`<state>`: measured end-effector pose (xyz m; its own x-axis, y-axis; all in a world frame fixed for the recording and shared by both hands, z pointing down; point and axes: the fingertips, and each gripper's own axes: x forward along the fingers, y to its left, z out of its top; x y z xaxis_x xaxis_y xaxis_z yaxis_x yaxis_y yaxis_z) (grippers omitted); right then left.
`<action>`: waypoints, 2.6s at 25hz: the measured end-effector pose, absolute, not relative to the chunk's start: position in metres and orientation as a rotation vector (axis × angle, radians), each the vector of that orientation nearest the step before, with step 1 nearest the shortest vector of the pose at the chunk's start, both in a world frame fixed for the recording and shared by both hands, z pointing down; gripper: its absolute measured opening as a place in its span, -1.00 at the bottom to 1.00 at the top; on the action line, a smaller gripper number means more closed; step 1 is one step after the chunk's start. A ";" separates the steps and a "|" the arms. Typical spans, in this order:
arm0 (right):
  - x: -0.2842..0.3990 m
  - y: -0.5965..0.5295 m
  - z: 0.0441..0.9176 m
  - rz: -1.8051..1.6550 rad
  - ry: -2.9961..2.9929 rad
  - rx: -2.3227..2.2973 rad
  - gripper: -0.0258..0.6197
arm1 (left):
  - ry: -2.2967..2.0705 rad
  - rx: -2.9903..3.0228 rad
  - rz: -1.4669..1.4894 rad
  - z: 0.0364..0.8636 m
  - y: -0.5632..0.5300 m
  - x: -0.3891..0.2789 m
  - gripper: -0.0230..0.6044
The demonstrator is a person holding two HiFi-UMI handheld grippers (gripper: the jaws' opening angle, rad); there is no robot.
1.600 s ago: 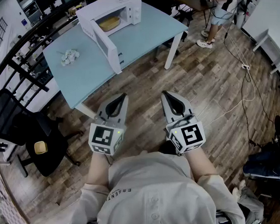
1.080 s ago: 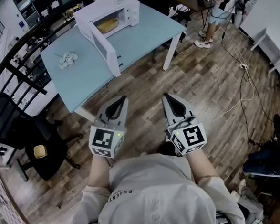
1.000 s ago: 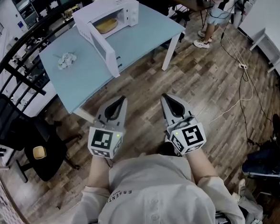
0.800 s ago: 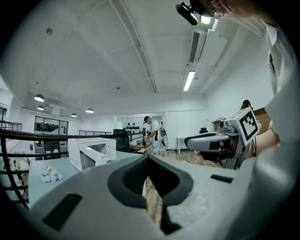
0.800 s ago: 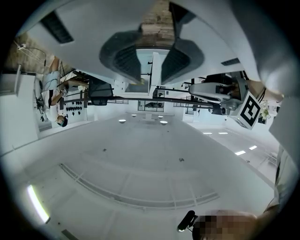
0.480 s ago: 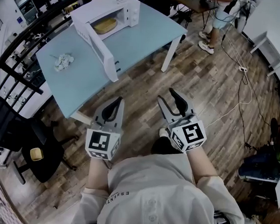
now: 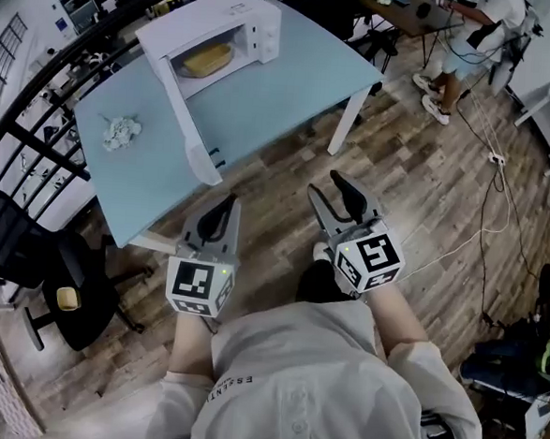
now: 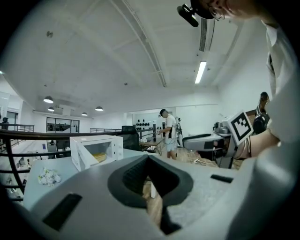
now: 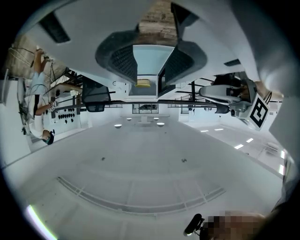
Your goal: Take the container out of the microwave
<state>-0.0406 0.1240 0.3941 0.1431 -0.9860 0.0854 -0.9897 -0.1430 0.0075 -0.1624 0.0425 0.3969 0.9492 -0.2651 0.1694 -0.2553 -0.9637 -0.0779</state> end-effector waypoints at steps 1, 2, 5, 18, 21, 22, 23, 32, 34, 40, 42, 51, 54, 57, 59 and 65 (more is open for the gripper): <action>-0.025 0.118 0.394 0.099 -2.038 2.305 -0.37 | 0.430 -3.042 -0.285 0.396 0.039 -0.147 -0.95; -0.009 0.111 0.394 0.106 -2.060 2.283 -0.37 | 0.455 -3.034 -0.294 0.394 0.036 -0.132 -0.95; 0.046 0.094 0.392 0.117 -2.105 2.223 -0.37 | 0.533 -3.001 -0.304 0.386 0.026 -0.084 -0.95; 0.193 0.018 0.406 0.133 -2.288 1.879 -0.37 | 0.843 -2.976 -0.351 0.400 -0.018 0.058 -0.95; 0.199 -0.008 0.415 0.156 -2.325 1.801 -0.37 | 0.912 -2.973 -0.386 0.408 -0.037 0.066 -0.95; 0.200 -0.019 0.418 0.162 -2.337 1.779 -0.37 | 0.935 -2.973 -0.389 0.410 -0.046 0.068 -0.95; 0.201 -0.030 0.420 0.167 -2.348 1.757 -0.37 | 0.955 -2.975 -0.389 0.411 -0.055 0.070 -0.95; 0.207 -0.135 0.426 0.155 -2.409 1.572 -0.37 | 1.077 -2.953 -0.343 0.408 -0.143 0.088 -0.95; 0.210 -0.163 0.427 0.155 -2.414 1.532 -0.37 | 1.107 -2.949 -0.334 0.405 -0.167 0.092 -0.95; 0.204 -0.256 0.435 0.151 -2.418 1.368 -0.37 | 1.184 -2.960 -0.357 0.407 -0.241 0.096 -0.95; 0.193 -0.282 0.442 0.124 -2.407 1.294 -0.37 | 1.205 -2.964 -0.358 0.413 -0.261 0.094 -0.95; 0.161 -0.368 0.483 -0.160 -2.244 1.015 -0.37 | 1.257 -2.941 -0.353 0.424 -0.309 0.080 -0.95; 0.152 -0.389 0.498 -0.192 -2.198 0.910 -0.37 | 1.320 -2.939 -0.370 0.430 -0.316 0.070 -0.95; 0.149 -0.405 0.517 -0.220 -2.130 0.796 -0.37 | 1.362 -2.930 -0.362 0.425 -0.320 0.066 -0.95; 0.146 -0.416 0.529 -0.240 -2.086 0.730 -0.37 | 1.378 -2.921 -0.364 0.423 -0.322 0.062 -0.95; 0.144 -0.440 0.568 -0.300 -1.949 0.605 -0.37 | 1.433 -2.901 -0.383 0.427 -0.321 0.053 -0.95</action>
<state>0.1436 -0.4401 0.5684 -0.3453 -0.5362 0.7702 -0.2794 0.8423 0.4610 0.0533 -0.3213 0.4269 0.5869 -0.7669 0.2596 -0.7942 -0.6076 0.0008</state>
